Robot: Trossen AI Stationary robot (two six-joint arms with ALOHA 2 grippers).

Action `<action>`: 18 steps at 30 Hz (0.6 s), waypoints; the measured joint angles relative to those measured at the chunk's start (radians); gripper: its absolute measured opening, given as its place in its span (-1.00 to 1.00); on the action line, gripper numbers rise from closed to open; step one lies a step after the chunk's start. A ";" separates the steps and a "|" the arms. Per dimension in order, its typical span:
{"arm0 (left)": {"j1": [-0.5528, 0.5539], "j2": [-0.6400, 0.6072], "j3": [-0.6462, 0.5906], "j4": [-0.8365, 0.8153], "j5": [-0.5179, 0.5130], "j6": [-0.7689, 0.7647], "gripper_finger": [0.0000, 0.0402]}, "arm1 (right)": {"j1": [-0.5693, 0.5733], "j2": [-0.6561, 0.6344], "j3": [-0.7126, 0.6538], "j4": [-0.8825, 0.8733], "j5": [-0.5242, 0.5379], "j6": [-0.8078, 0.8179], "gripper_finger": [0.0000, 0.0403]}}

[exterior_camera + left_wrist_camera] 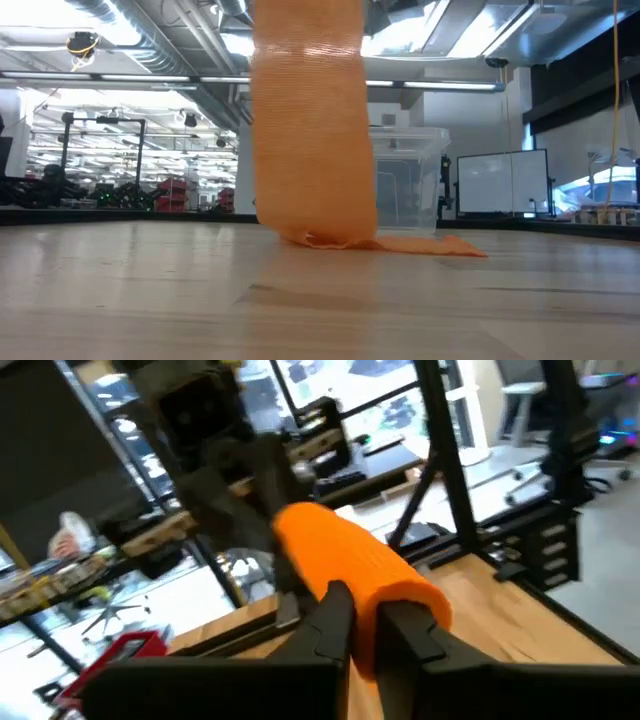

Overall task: Roll bandage
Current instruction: Roll the orange bandage

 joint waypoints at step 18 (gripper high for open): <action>0.009 -0.073 0.060 0.095 -0.056 0.058 -0.97 | 0.176 -0.094 0.066 -0.577 0.337 0.114 -0.14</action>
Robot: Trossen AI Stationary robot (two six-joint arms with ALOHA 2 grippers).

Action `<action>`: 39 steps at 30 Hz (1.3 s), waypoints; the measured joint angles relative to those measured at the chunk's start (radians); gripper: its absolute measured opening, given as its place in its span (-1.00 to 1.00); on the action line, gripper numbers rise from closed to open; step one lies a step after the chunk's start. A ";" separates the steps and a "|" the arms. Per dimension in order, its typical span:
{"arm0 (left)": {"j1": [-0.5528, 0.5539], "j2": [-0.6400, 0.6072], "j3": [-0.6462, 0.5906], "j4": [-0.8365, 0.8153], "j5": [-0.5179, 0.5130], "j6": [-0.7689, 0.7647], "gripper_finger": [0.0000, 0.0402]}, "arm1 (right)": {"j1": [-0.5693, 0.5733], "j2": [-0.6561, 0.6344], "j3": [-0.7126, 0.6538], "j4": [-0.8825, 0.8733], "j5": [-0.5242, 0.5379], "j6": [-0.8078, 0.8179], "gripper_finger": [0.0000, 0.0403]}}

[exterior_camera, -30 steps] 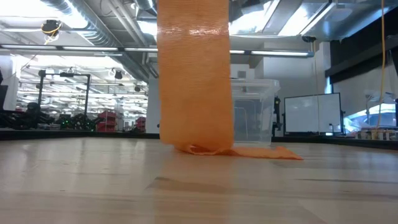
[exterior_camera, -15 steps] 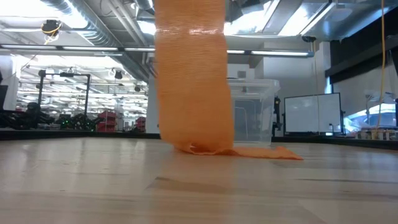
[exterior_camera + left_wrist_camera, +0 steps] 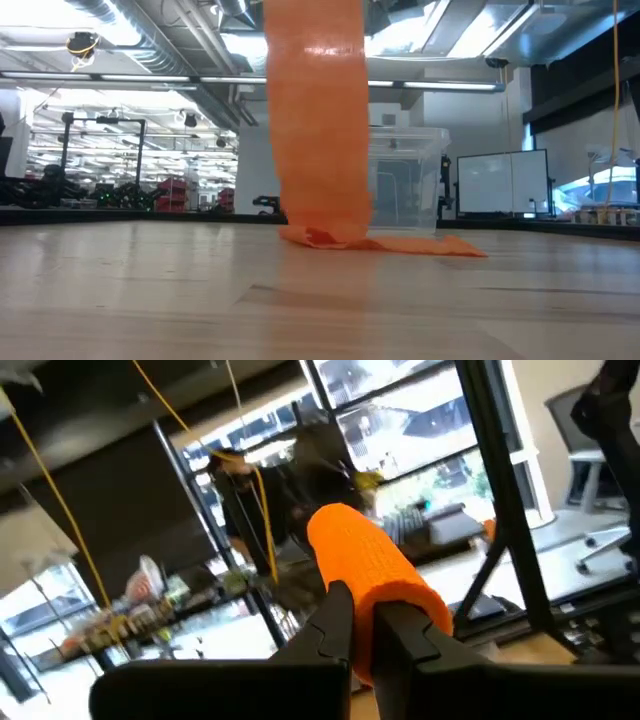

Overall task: Roll bandage
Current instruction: Roll the orange bandage

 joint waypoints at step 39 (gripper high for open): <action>0.008 0.147 0.584 -0.268 -0.015 0.042 -0.96 | 0.053 -0.143 -0.432 0.629 0.266 0.002 0.35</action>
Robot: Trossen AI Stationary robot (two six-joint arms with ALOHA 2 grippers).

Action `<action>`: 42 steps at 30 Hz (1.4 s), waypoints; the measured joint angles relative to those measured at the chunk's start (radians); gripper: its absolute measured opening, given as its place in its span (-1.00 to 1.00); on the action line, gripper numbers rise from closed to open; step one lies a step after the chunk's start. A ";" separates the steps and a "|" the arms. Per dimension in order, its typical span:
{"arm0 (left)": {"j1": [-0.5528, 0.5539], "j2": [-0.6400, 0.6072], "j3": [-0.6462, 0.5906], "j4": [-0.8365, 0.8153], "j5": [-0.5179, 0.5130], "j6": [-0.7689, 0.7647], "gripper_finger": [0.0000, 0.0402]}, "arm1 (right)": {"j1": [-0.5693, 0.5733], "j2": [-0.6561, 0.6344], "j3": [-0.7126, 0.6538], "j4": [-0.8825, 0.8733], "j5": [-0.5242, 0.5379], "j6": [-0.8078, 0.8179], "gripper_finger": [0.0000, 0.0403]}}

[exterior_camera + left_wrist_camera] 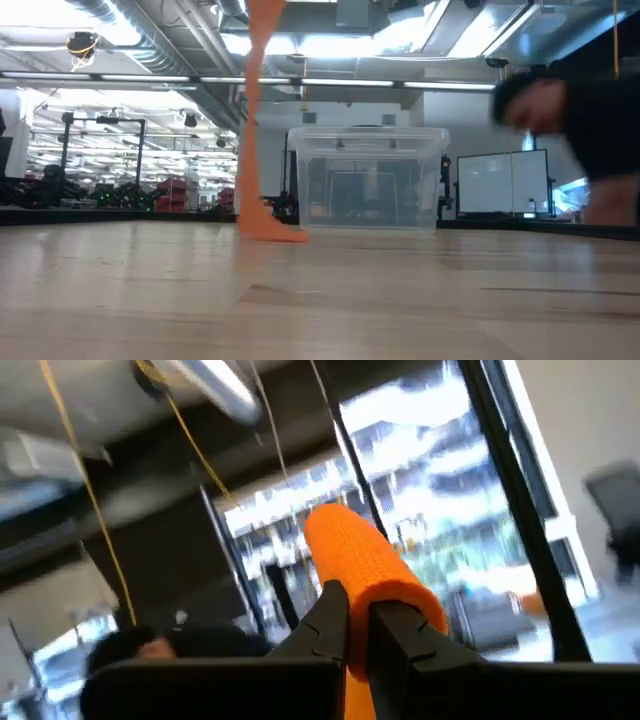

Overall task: Roll bandage
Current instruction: Roll the orange bandage

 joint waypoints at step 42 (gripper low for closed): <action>0.028 0.044 0.003 0.011 -0.122 0.143 -0.94 | -0.023 0.343 0.031 0.450 -0.023 -0.350 -0.91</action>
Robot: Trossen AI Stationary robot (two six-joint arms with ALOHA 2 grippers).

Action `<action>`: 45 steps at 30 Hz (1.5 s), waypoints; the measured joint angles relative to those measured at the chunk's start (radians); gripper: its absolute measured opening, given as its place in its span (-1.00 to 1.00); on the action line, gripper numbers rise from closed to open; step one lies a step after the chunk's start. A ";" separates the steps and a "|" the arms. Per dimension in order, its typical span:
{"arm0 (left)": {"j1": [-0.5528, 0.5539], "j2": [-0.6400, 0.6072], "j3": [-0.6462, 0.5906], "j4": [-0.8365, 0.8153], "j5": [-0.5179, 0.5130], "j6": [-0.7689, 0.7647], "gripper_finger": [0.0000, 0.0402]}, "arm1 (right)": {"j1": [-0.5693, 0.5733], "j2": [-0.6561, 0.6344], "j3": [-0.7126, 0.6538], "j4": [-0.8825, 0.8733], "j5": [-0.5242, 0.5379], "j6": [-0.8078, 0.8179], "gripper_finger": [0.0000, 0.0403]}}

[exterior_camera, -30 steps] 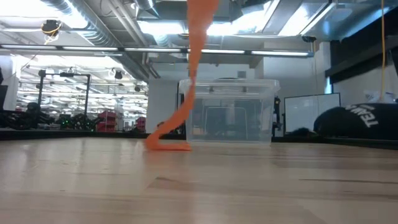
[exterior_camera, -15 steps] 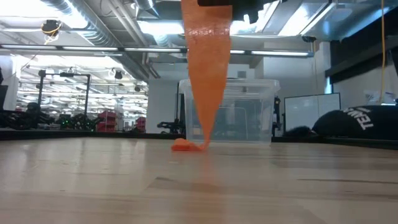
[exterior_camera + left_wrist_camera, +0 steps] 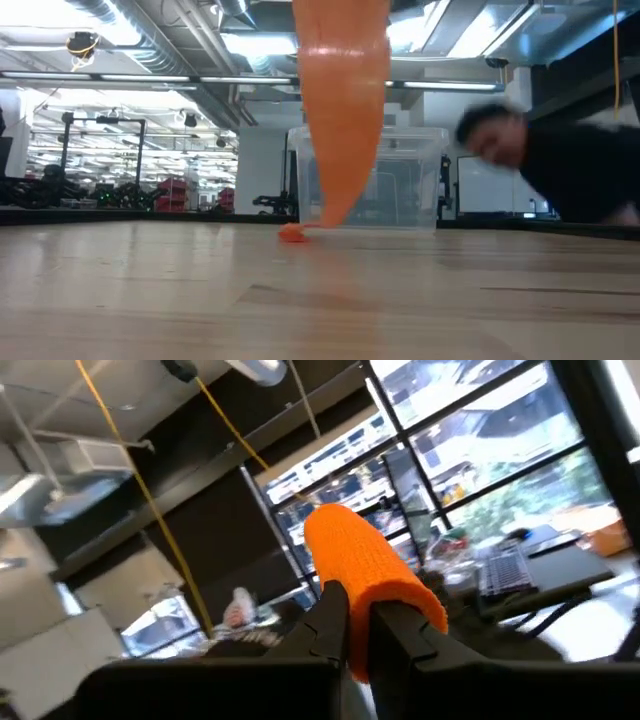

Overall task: Roll bandage
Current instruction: Roll the orange bandage

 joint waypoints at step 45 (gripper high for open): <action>0.063 0.043 -0.374 -0.108 -0.111 0.040 -0.98 | 0.423 -0.010 0.596 -0.347 0.184 -0.335 -0.99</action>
